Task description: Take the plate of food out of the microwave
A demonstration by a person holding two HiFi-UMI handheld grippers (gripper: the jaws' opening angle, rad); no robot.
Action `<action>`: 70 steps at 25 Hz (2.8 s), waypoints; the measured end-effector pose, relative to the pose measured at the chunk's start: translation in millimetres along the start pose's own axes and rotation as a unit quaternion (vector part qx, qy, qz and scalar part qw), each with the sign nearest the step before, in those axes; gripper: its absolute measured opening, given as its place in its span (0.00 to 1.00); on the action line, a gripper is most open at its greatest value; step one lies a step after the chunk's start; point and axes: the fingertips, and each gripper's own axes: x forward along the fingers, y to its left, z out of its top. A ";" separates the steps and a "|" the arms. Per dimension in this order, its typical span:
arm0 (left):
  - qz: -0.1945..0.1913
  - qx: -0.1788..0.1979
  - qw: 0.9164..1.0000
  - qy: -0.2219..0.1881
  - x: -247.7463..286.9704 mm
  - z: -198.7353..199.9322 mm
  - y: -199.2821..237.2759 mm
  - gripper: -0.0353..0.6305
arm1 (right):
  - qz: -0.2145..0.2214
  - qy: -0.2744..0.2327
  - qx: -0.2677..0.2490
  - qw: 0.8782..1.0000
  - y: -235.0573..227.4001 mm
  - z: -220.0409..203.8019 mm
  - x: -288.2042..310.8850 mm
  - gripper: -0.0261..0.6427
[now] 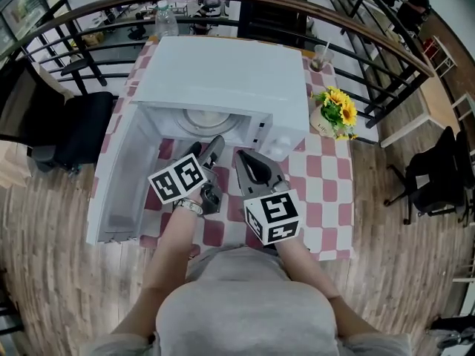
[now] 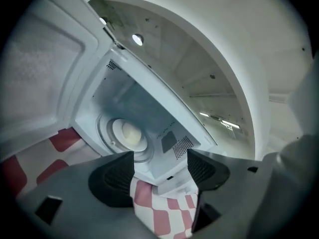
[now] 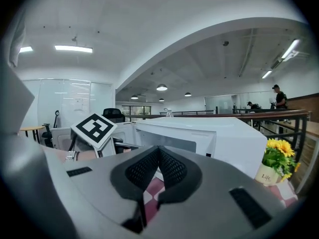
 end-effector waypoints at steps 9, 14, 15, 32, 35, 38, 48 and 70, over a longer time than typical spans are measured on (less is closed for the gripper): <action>0.033 -0.101 0.994 0.001 24.6 0.6 36.3 0.53 | 0.006 0.018 -0.024 1.000 -2.2 -20.6 18.6 0.07; 0.076 -0.158 0.984 0.010 32.8 -9.6 63.6 0.53 | 0.015 0.014 -0.037 0.999 -3.7 -29.1 25.9 0.07; 0.084 -0.175 0.981 0.012 34.3 -12.1 69.6 0.52 | 0.017 0.012 -0.038 0.999 -3.8 -30.9 27.1 0.07; 0.202 -0.224 0.953 0.041 72.3 -19.8 126.3 0.52 | 0.020 0.115 -0.018 0.993 -14.4 -67.8 83.3 0.07; 0.215 -0.233 0.947 0.047 73.0 -23.7 134.8 0.52 | 0.016 0.131 -0.014 0.991 -16.0 -74.8 92.5 0.07; 0.227 -0.247 0.941 0.052 74.5 -26.6 142.1 0.52 | 0.011 0.144 -0.017 0.989 -16.7 -82.6 98.3 0.07; 0.203 -0.298 0.932 0.038 82.6 -17.3 142.9 0.58 | -0.012 0.160 -0.014 0.987 -24.1 -101.4 100.6 0.07; 0.263 -0.339 0.902 0.033 99.0 -18.3 161.8 0.65 | -0.028 0.169 -0.014 0.985 -31.3 -107.7 90.6 0.07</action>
